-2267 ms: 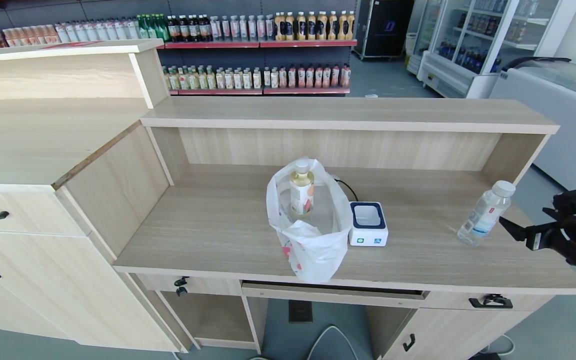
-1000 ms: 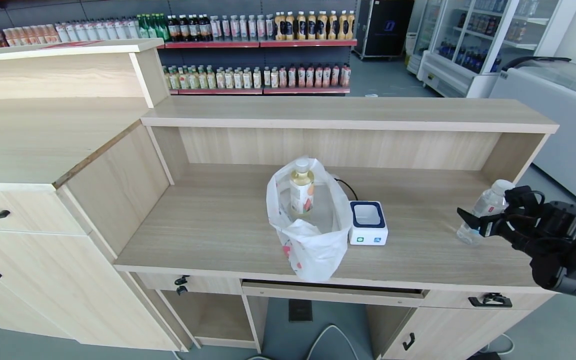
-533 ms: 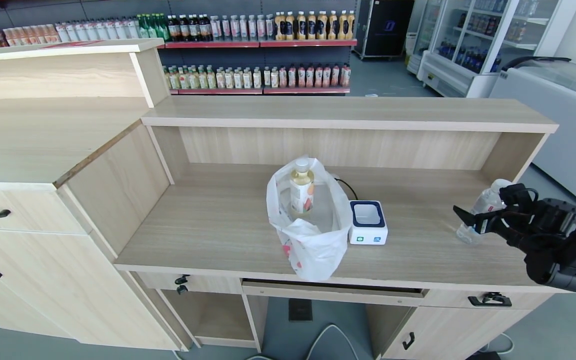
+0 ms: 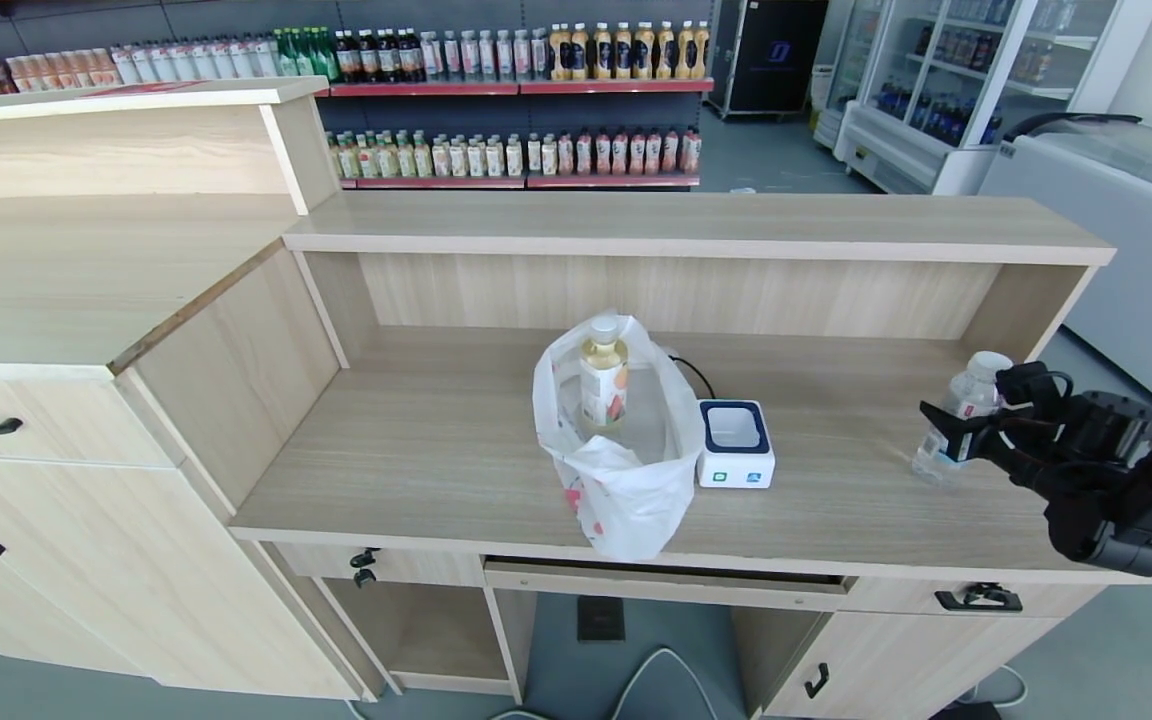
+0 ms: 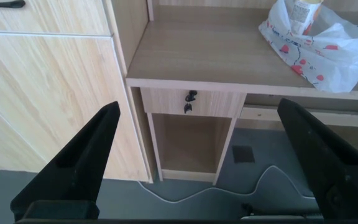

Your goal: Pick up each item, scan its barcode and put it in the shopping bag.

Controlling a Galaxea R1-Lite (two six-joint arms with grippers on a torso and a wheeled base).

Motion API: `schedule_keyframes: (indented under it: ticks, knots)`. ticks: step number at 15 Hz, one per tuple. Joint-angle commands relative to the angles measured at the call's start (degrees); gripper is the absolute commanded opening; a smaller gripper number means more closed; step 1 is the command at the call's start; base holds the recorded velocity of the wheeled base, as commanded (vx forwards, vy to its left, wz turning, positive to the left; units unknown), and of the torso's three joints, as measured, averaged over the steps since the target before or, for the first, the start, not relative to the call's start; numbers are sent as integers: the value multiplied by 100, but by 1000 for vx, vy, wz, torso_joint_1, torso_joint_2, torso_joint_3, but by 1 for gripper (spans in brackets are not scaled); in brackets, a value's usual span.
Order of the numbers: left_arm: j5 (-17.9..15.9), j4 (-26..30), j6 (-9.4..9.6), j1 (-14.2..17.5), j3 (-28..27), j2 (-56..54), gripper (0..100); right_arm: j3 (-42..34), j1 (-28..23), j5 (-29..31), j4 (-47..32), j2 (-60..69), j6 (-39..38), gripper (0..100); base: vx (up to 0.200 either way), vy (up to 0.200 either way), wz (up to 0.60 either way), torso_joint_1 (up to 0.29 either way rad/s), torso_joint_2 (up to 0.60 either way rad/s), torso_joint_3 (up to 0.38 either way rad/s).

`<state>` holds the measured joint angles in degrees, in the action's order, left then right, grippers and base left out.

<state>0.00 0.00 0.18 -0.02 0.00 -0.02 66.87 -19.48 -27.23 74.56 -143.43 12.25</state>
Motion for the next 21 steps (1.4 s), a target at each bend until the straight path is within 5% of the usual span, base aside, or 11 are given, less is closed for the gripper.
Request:
schedule_keyframes:
  ticks: [1,9,13,15,17,21]
  knots:
    - [-9,0,-1,2,0,2,100,2,-3,-1,-3,26,5,0,0,0,0,0,0,0]
    - [0,0,-1,2,0,2,100,81,129,878,-29,325,49,0,0,0,0,0,0,0]
    - [0,0,-1,2,0,2,100,-473,445,966,-1655,2443,-1243,0,0,0,0,0,0,0]
    - [-9,0,-1,2,0,2,100,-666,972,807,-3501,4359,-2473,0,0,0,0,0,0,0]
    - [0,0,-1,2,0,2,100,-631,1509,500,-4362,5317,-3018,0,0,0,0,0,0,0]
    - [0,0,-1,2,0,2,100,-692,2388,421,-4459,5493,-3124,0,0,0,0,0,0,0]
